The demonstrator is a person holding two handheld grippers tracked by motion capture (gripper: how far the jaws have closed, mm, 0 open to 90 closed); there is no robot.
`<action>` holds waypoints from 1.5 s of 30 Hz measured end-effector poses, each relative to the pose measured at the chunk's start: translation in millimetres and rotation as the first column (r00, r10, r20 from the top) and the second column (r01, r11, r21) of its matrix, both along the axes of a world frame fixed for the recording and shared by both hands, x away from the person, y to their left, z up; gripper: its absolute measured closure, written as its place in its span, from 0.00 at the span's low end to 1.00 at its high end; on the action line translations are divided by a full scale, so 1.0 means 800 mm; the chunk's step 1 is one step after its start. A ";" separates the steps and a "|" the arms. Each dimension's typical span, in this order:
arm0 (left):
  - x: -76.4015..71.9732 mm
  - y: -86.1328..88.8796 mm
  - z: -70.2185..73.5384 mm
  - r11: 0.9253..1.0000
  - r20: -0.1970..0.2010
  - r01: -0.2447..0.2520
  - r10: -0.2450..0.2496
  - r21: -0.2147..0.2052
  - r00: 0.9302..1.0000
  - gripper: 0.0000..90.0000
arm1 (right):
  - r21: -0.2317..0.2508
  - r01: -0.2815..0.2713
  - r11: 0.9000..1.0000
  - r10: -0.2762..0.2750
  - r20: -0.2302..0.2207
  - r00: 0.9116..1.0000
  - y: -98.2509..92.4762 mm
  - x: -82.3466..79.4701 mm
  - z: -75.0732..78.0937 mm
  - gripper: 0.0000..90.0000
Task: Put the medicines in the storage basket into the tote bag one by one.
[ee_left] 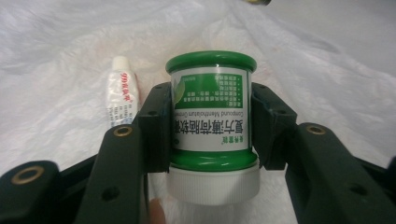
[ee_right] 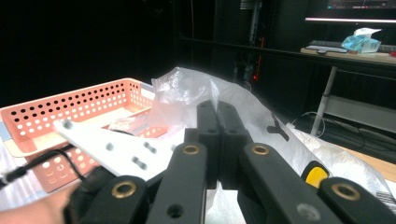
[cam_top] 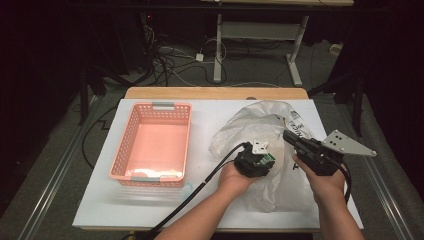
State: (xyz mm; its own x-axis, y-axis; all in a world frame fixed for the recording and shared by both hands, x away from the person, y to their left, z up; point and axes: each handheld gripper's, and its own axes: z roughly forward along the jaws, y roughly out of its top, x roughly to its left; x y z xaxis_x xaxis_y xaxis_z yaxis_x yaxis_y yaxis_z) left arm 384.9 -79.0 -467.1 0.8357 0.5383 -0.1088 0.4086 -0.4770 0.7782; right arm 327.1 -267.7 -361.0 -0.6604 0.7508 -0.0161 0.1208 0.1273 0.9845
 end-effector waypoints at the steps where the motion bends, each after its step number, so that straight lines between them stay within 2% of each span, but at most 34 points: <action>1: 0.002 -0.004 -0.002 1.000 -0.002 -0.006 0.006 0.003 1.000 0.59 | -0.002 -0.001 1.000 0.001 0.001 1.000 0.000 0.000 0.000 1.00; 4: 0.006 -0.011 -0.009 1.000 -0.011 0.004 -0.004 0.022 1.000 0.59 | -0.002 0.000 1.000 0.000 -0.007 1.000 0.001 0.000 -0.001 1.00; 6: 0.006 -0.015 -0.014 1.000 -0.020 -0.020 0.020 0.001 1.000 0.59 | -0.001 0.000 1.000 0.000 -0.009 1.000 0.000 0.000 -0.001 1.00; 7: 0.007 -0.014 -0.014 1.000 -0.015 -0.005 0.005 0.017 1.000 0.59 | 0.003 0.001 1.000 -0.001 -0.009 1.000 0.000 0.000 -0.001 1.00; 10: 0.007 -0.015 -0.015 1.000 -0.016 -0.013 0.013 0.002 1.000 0.59 | -0.001 0.000 1.000 0.000 -0.003 1.000 -0.001 0.001 -0.001 1.00; 12: 0.008 -0.014 -0.015 1.000 -0.020 -0.005 0.005 0.005 1.000 0.55 | -0.002 0.002 1.000 -0.002 -0.007 1.000 -0.002 0.000 -0.001 1.00; 15: 0.006 -0.014 -0.013 1.000 -0.025 -0.009 0.008 -0.017 1.000 0.47 | -0.003 0.003 1.000 -0.003 -0.007 1.000 -0.002 0.000 -0.001 1.00; 16: 0.006 -0.012 -0.011 1.000 -0.017 0.011 -0.011 0.005 1.000 0.45 | -0.003 0.003 1.000 -0.003 -0.006 1.000 -0.002 0.000 -0.001 1.00; 18: 0.003 -0.008 -0.008 1.000 -0.016 0.013 -0.014 -0.006 1.000 0.44 | 0.000 0.003 1.000 -0.003 -0.005 1.000 -0.002 0.000 -0.001 1.00; 24: -0.012 0.015 0.002 0.997 -0.028 0.019 -0.021 -0.068 0.999 0.37 | -0.004 0.003 1.000 -0.003 -0.006 1.000 -0.002 0.000 -0.001 1.00; 26: -0.020 0.024 0.006 0.996 -0.022 0.021 -0.023 -0.087 1.000 0.36 | 0.000 0.005 1.000 -0.005 -0.008 1.000 -0.002 -0.001 -0.001 1.00; 29: -0.033 0.037 0.010 0.994 -0.020 0.040 -0.042 -0.097 0.999 0.30 | -0.004 0.003 1.000 -0.003 -0.001 1.000 -0.002 -0.001 0.000 1.00; 31: -0.038 0.047 0.012 0.992 -0.040 0.052 -0.057 -0.111 0.998 0.27 | -0.003 0.003 1.000 -0.003 0.000 1.000 -0.002 -0.002 0.001 1.00; 33: -0.045 0.057 0.015 0.992 -0.047 0.054 -0.060 -0.116 0.997 0.20 | -0.001 0.006 1.000 -0.006 -0.004 1.000 -0.002 -0.002 0.001 1.00; 37: -0.059 0.076 0.022 0.994 -0.019 0.034 -0.036 -0.107 0.999 0.12 | -0.003 0.005 1.000 -0.005 -0.001 1.000 -0.002 -0.002 0.001 1.00; 41: -0.067 0.094 0.031 0.996 -0.033 0.014 -0.017 -0.090 0.999 0.00 | -0.003 0.007 1.000 -0.007 -0.006 1.000 -0.001 -0.002 0.001 1.00; 43: -0.073 0.103 0.036 0.995 -0.036 0.017 -0.021 -0.102 0.999 0.00 | -0.003 0.007 1.000 -0.007 -0.005 1.000 -0.001 -0.002 0.001 1.00; 45: -0.080 0.110 0.042 0.994 -0.022 0.026 -0.028 -0.104 0.999 0.00 | -0.009 0.006 1.000 -0.006 -0.002 1.000 0.000 -0.002 0.001 1.00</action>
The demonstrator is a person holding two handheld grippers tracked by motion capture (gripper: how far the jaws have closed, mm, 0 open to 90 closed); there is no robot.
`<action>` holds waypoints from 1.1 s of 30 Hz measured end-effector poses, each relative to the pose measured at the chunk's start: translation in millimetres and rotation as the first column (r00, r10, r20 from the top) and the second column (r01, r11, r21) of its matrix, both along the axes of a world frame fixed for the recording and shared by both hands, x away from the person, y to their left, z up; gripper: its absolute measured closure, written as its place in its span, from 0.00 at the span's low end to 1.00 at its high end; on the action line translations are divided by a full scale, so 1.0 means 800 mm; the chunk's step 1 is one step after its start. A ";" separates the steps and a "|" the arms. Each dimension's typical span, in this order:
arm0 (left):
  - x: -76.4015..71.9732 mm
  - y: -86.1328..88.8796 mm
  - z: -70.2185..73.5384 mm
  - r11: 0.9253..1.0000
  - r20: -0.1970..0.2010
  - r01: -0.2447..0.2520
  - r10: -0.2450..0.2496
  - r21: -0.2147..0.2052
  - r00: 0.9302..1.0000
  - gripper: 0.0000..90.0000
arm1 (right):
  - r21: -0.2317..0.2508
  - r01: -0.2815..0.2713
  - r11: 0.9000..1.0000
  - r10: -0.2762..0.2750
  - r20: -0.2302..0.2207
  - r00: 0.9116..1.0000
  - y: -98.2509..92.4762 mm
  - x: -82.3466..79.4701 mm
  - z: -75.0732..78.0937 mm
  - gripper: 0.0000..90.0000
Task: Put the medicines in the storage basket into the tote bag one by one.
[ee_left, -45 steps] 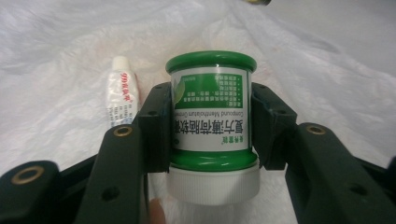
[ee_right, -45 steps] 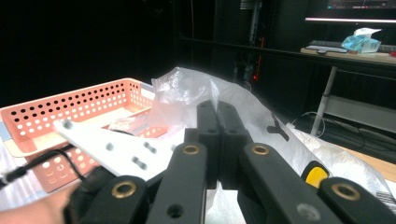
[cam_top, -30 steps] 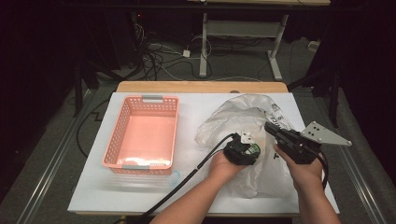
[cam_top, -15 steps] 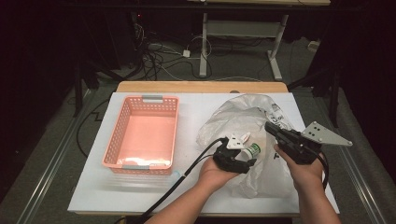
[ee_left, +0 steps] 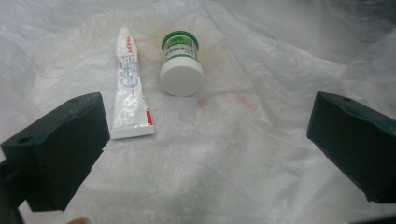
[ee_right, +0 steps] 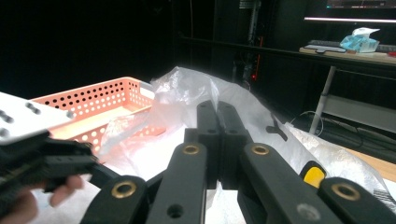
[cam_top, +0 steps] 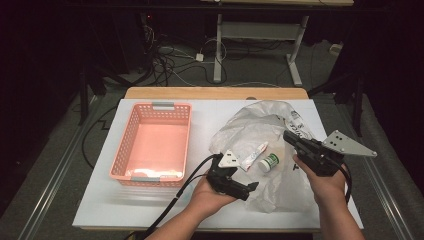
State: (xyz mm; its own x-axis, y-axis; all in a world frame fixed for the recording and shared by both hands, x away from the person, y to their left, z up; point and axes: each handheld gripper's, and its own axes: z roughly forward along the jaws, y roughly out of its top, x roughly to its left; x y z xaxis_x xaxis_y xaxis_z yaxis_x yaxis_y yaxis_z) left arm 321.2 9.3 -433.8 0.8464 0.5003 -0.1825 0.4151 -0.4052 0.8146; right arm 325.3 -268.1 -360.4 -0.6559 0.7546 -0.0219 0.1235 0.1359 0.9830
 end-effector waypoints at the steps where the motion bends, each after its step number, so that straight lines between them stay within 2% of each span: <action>1: -0.003 0.004 0.003 1.000 0.000 0.002 -0.002 0.000 1.000 0.00 | -0.001 -0.001 1.000 0.001 0.005 1.000 0.000 0.000 0.000 1.00; 3: -0.007 0.012 0.006 1.000 0.013 -0.005 0.005 0.006 1.000 0.00 | -0.001 -0.001 1.000 0.001 0.004 1.000 0.000 0.000 0.000 1.00; 13: -0.024 0.055 0.010 0.999 0.017 -0.054 0.054 -0.008 0.998 0.00 | 0.003 0.007 1.000 -0.007 -0.006 1.000 -0.001 0.001 -0.001 1.00; 15: -0.025 0.064 0.013 0.998 0.015 -0.065 0.065 0.000 0.998 0.00 | 0.004 0.008 1.000 -0.008 -0.008 1.000 -0.001 0.001 -0.002 1.00; 22: -0.026 0.103 0.019 0.991 0.031 -0.136 0.136 -0.001 0.990 0.00 | 0.001 0.009 1.000 -0.009 -0.005 1.000 -0.002 0.002 -0.002 1.00; 25: -0.023 0.121 0.022 0.985 0.046 -0.172 0.171 0.005 0.984 0.00 | -0.001 0.010 1.000 -0.010 -0.010 1.000 -0.001 0.002 -0.002 1.00; 27: -0.020 0.135 0.022 0.979 0.048 -0.206 0.205 0.012 0.978 0.00 | -0.001 0.008 1.000 -0.008 -0.008 1.000 0.000 0.002 -0.003 1.00; 31: -0.013 0.164 0.022 0.961 0.063 -0.276 0.274 0.028 0.960 0.03 | -0.002 0.007 1.000 -0.007 -0.012 1.000 -0.001 0.002 -0.003 1.00; 33: -0.009 0.178 0.021 0.952 0.056 -0.305 0.303 0.036 0.951 0.06 | -0.004 0.006 1.000 -0.006 -0.014 1.000 -0.001 0.002 -0.004 1.00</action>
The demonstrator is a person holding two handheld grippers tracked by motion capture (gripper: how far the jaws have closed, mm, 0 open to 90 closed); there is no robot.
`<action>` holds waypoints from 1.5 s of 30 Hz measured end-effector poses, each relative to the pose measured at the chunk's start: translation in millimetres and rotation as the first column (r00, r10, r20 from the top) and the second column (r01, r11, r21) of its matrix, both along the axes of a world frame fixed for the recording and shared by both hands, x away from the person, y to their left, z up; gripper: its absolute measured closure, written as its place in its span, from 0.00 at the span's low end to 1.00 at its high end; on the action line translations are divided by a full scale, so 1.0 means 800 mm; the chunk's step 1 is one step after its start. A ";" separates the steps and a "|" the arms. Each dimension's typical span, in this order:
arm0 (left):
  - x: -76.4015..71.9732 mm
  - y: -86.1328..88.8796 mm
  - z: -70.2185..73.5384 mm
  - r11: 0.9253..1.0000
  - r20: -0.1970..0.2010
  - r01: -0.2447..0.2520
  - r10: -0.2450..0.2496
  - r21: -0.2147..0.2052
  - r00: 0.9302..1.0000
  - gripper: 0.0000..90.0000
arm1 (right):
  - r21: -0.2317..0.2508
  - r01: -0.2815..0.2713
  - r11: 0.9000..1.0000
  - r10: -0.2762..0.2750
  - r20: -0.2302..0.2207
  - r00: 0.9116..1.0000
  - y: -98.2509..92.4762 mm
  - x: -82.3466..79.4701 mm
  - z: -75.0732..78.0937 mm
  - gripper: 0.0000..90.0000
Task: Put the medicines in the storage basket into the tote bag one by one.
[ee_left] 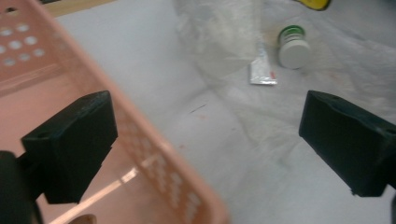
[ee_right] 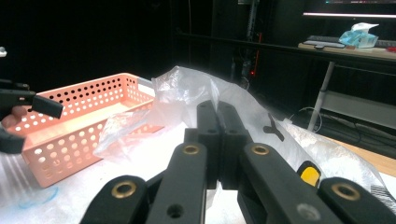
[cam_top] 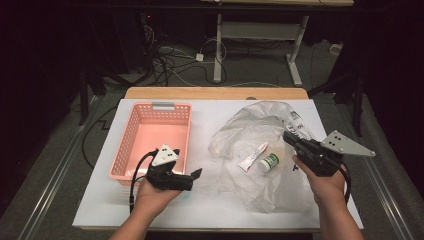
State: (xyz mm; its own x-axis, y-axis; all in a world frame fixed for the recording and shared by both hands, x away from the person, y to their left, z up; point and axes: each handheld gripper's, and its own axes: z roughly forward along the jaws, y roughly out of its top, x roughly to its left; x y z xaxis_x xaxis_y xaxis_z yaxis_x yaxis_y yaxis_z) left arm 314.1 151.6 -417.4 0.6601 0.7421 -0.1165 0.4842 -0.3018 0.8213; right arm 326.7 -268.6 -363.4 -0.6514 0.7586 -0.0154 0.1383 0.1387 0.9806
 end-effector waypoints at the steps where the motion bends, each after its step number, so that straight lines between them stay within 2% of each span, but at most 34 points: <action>1: 0.002 0.007 -0.001 1.000 -0.009 -0.012 0.012 -0.002 1.000 0.08 | 0.001 -0.001 1.000 0.001 -0.001 1.000 0.000 0.000 0.000 1.00; 4: 0.003 0.022 -0.003 0.999 -0.015 -0.042 0.042 0.001 0.999 0.18 | 0.003 0.002 1.000 -0.002 0.001 1.000 -0.001 0.000 0.000 1.00; 6: 0.003 0.030 -0.003 0.999 -0.023 -0.051 0.051 -0.012 0.998 0.25 | 0.003 0.003 1.000 -0.003 -0.001 1.000 -0.001 0.001 0.000 1.00; 12: 0.002 0.041 -0.001 0.996 -0.030 -0.085 0.085 -0.010 0.996 0.46 | 0.003 0.000 1.000 0.000 -0.006 1.000 -0.001 0.001 -0.002 1.00; 14: 0.004 0.042 0.001 0.995 -0.051 -0.104 0.104 -0.001 0.993 0.54 | -0.002 0.004 1.000 -0.004 -0.007 1.000 -0.001 0.002 -0.002 1.00; 16: 0.010 0.041 0.000 0.990 -0.097 -0.137 0.139 0.026 0.986 0.56 | -0.003 0.004 1.000 -0.004 -0.005 1.000 -0.003 0.003 -0.003 1.00; 17: 0.011 0.042 0.000 0.989 -0.106 -0.145 0.147 0.027 0.983 0.58 | -0.001 0.005 1.000 -0.005 -0.012 1.000 -0.002 0.003 -0.004 1.00; 19: 0.011 0.044 -0.001 0.988 -0.102 -0.149 0.152 0.034 0.983 0.70 | -0.005 0.002 1.000 -0.002 -0.012 1.000 -0.002 0.004 -0.004 1.00; 21: 0.013 0.044 -0.001 0.985 -0.129 -0.158 0.165 0.064 0.978 0.76 | -0.005 0.002 1.000 -0.002 -0.011 1.000 -0.001 0.004 -0.005 1.00; 23: 0.017 0.045 0.001 0.987 -0.173 -0.139 0.151 0.082 0.973 0.84 | -0.007 0.002 1.000 -0.002 -0.009 1.000 -0.001 0.003 -0.004 1.00; 27: 0.021 0.047 0.001 0.985 -0.235 -0.123 0.148 0.118 0.961 0.97 | -0.003 0.005 1.000 -0.005 -0.008 1.000 -0.002 0.003 -0.003 1.00; 31: 0.024 0.043 0.006 0.978 -0.260 -0.107 0.152 0.182 0.954 0.98 | -0.005 0.004 1.000 -0.004 -0.011 1.000 -0.001 0.002 -0.003 1.00; 34: 0.026 0.039 0.009 0.975 -0.287 -0.083 0.141 0.204 0.948 0.98 | -0.004 0.004 1.000 -0.004 -0.009 1.000 0.000 0.002 -0.003 1.00; 36: 0.029 0.039 0.008 0.976 -0.319 -0.064 0.129 0.207 0.939 0.97 | -0.005 0.002 1.000 -0.002 -0.009 1.000 0.000 0.003 -0.003 1.00; 37: 0.031 0.038 0.007 0.975 -0.347 -0.048 0.122 0.215 0.930 0.97 | -0.005 0.002 1.000 -0.002 -0.010 1.000 0.001 0.002 -0.003 1.00; 39: 0.034 0.035 0.003 0.967 -0.398 -0.026 0.128 0.252 0.908 0.97 | -0.010 -0.002 1.000 0.002 -0.008 1.000 0.001 0.002 -0.004 1.00; 41: 0.036 0.033 -0.001 0.960 -0.433 -0.020 0.145 0.279 0.889 0.98 | -0.009 -0.001 1.000 0.001 -0.009 1.000 0.002 0.002 -0.004 1.00; 43: 0.040 0.031 -0.002 0.955 -0.456 -0.011 0.151 0.297 0.877 0.98 | -0.008 -0.001 1.000 0.001 -0.010 1.000 0.002 0.002 -0.004 1.00; 44: 0.041 0.031 -0.001 0.953 -0.459 -0.007 0.152 0.303 0.875 0.98 | -0.011 -0.003 1.000 0.003 -0.009 1.000 0.002 0.002 -0.004 1.00; 45: 0.042 0.029 -0.002 0.949 -0.472 0.011 0.146 0.314 0.869 0.98 | -0.009 -0.002 1.000 0.002 -0.009 1.000 0.002 0.002 -0.004 1.00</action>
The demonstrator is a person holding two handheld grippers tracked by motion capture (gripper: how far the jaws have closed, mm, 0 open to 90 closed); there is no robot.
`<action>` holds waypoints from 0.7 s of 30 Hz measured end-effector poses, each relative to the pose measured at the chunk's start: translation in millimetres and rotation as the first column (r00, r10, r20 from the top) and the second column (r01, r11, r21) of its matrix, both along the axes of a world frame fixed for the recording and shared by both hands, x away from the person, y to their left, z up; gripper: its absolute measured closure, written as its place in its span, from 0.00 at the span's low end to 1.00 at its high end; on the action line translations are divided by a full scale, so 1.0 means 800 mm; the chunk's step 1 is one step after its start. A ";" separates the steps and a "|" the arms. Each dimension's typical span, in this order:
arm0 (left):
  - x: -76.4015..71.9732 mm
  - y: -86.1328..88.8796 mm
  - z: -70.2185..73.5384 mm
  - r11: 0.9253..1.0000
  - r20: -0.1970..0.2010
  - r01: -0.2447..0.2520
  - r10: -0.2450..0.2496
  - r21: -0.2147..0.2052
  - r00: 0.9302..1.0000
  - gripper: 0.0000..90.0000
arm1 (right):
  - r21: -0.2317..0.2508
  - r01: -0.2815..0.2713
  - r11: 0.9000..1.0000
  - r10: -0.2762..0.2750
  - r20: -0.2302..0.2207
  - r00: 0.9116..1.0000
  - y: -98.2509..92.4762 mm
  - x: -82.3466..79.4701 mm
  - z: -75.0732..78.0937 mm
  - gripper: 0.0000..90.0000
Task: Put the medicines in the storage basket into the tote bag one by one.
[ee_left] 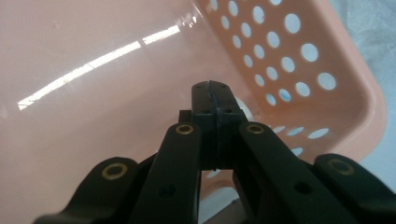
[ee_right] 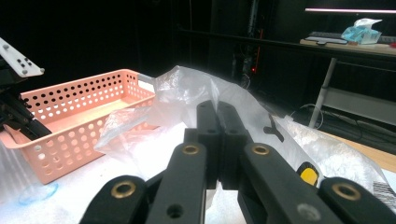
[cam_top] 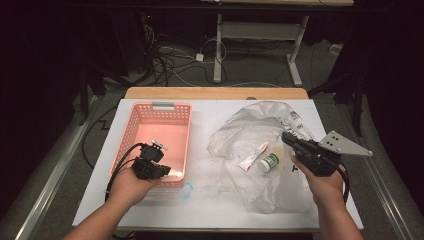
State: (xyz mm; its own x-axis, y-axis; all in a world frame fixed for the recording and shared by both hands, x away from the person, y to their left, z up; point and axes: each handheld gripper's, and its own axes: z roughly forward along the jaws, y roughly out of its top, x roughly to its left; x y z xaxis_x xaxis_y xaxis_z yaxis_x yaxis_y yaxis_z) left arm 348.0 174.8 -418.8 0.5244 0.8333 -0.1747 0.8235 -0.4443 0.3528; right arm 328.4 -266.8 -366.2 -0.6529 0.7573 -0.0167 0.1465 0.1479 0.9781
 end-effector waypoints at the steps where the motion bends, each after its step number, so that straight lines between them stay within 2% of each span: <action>1: 0.001 -0.002 -0.001 1.000 -0.011 0.008 -0.008 0.011 1.000 0.98 | 0.000 -0.001 1.000 0.001 -0.001 1.000 0.000 0.000 0.000 1.00; 6: 0.006 -0.005 -0.001 0.999 -0.076 0.029 -0.027 0.025 0.997 0.98 | -0.002 -0.001 1.000 0.001 -0.001 1.000 0.000 0.000 0.000 1.00; 9: 0.009 -0.009 -0.002 0.997 -0.115 0.054 -0.048 0.048 0.992 0.98 | 0.002 -0.002 1.000 0.002 -0.004 1.000 0.001 -0.001 0.000 1.00; 12: 0.015 -0.009 -0.001 0.997 -0.151 0.061 -0.055 0.040 0.987 0.98 | -0.001 -0.004 1.000 0.004 0.003 1.000 0.001 -0.002 0.002 1.00; 14: 0.019 -0.010 -0.001 0.997 -0.138 0.057 -0.050 0.048 0.989 0.98 | 0.001 -0.004 1.000 0.004 0.004 1.000 0.001 -0.003 0.003 1.00; 17: 0.030 -0.014 -0.004 0.996 -0.088 0.036 -0.030 0.076 0.996 0.98 | 0.002 -0.004 1.000 0.004 0.008 1.000 0.001 -0.002 0.003 1.00; 19: 0.039 -0.013 -0.001 0.998 -0.056 0.018 -0.015 0.053 0.998 0.98 | 0.002 -0.004 1.000 0.004 0.002 1.000 0.002 -0.002 0.002 1.00; 21: 0.044 -0.011 0.005 1.000 -0.041 0.006 -0.006 0.005 0.999 0.98 | 0.000 -0.006 1.000 0.006 -0.001 1.000 0.003 -0.002 0.002 1.00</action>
State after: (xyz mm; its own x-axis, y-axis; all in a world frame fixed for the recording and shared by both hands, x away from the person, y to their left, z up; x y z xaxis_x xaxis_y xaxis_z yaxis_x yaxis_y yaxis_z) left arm 383.4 165.7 -414.8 0.5219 0.8310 -0.1923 0.8346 -0.4510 0.3163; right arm 327.2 -264.6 -365.0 -0.6575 0.7533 -0.0161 0.1463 0.1486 0.9780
